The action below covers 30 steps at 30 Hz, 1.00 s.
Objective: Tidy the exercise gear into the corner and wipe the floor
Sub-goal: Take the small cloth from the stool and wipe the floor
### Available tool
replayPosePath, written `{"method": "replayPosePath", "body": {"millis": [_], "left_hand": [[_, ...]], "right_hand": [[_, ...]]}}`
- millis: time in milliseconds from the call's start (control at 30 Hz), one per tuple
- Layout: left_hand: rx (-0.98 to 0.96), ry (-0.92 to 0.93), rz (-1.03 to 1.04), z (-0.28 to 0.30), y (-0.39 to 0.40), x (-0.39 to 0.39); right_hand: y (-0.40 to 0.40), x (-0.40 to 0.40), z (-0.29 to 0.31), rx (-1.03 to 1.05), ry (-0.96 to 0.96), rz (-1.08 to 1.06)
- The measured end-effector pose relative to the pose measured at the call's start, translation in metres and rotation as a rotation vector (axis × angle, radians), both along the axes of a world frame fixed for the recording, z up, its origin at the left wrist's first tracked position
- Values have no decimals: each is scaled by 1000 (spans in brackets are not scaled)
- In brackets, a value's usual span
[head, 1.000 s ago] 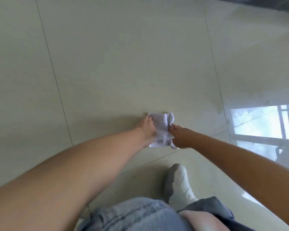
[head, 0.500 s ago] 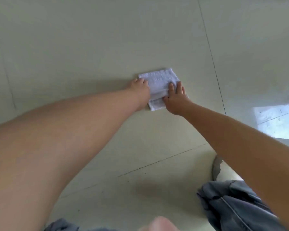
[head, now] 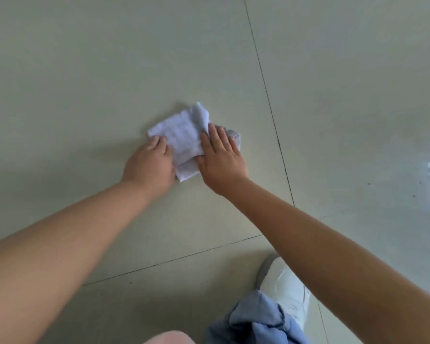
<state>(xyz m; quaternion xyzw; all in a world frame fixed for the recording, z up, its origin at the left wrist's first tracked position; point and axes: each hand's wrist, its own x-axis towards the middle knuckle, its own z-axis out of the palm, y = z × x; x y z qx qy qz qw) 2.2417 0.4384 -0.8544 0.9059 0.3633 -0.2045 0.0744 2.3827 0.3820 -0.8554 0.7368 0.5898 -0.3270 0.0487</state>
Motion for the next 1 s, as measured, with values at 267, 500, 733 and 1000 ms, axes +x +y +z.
{"method": "replayPosePath", "body": {"millis": [267,500,733,1000], "left_hand": [[-323,150,-266,16,-115,109],[-216,32,1,9,-64,187],[-100,-25,91,-2,6,63],[-29,-98,-287,-4,-87,-4]], "right_hand": [[-156,102,20,-214,-94,-194],[-61,155,9,-61,-94,-376],[14,55,0,58,95,-184],[-115,27,14,-113,97,-84]]}}
